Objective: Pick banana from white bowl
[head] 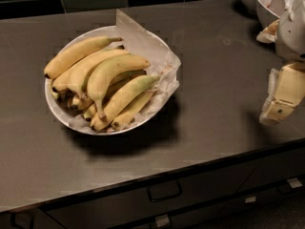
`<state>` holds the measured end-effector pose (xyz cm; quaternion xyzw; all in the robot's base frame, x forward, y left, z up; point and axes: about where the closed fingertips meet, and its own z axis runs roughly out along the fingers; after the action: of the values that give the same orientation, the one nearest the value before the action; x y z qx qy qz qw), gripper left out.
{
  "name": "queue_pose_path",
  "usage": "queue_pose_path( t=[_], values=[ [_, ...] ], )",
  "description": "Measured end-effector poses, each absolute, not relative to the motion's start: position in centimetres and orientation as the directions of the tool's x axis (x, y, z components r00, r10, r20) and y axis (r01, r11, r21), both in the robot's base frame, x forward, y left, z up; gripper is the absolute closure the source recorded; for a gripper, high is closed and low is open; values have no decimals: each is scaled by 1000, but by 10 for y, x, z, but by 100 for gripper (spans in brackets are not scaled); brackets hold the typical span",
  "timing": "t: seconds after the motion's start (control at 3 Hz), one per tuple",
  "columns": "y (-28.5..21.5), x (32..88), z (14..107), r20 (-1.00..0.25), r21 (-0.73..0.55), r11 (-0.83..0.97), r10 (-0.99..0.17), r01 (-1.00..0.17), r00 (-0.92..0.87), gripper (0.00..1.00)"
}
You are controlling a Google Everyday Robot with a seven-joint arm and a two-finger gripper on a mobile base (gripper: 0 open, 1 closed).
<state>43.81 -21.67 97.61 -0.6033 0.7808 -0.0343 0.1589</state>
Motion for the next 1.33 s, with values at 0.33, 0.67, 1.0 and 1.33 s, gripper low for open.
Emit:
queue_pose_path(
  t=[0.33,0.67,1.0,1.33],
  values=[
    [-217,438,976,-207,-245,270,-953,-931,-221,0],
    [-204,446,968,-227,-244,251,-954,-937,-197,0],
    [-167,462,961,-251,-250,175,-962,-952,-110,0],
    [-122,473,968,-268,-254,41,-963,-966,29,0]
  ],
)
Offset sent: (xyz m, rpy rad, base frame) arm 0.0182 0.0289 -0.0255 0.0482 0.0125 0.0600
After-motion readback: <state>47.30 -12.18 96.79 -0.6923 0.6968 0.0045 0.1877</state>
